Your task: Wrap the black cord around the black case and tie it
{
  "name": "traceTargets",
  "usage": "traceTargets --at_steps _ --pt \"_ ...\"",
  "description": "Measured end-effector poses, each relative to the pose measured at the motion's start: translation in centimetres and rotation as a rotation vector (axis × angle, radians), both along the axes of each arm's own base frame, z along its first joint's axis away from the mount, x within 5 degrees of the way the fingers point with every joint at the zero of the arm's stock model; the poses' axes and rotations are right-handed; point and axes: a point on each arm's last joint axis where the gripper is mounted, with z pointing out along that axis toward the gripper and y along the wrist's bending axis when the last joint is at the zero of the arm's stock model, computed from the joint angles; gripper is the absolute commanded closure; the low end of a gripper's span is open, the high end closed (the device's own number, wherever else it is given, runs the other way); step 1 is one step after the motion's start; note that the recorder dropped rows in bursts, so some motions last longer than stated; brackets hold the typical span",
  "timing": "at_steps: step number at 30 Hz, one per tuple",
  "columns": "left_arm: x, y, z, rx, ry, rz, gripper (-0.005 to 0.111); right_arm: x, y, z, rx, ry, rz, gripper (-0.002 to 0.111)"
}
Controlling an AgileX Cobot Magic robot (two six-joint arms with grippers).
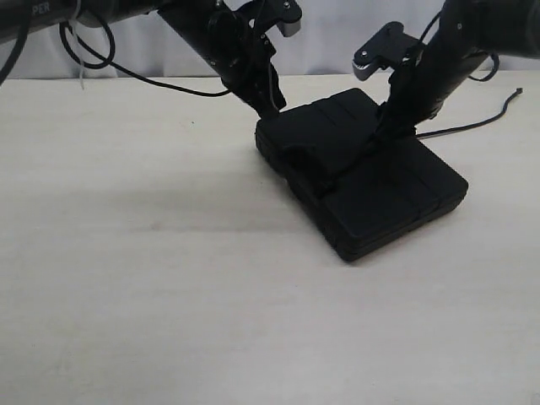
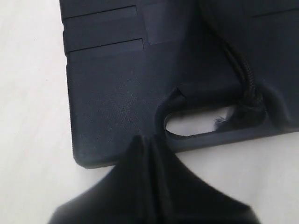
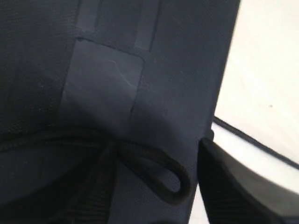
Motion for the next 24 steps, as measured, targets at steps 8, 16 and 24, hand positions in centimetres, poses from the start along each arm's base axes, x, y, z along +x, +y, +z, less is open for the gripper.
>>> traceTargets --at_steps 8,16,24 --pt "-0.1 -0.3 -0.1 -0.031 0.027 0.002 0.107 0.1 0.1 -0.5 -0.049 0.003 0.017 0.079" --pt "-0.6 -0.2 -0.2 -0.019 0.065 -0.033 0.107 -0.1 0.0 -2.6 -0.074 0.06 0.021 0.089" --pt "-0.8 -0.5 -0.1 -0.05 0.086 -0.043 0.107 -0.1 0.0 -2.6 -0.072 0.067 0.009 0.104"
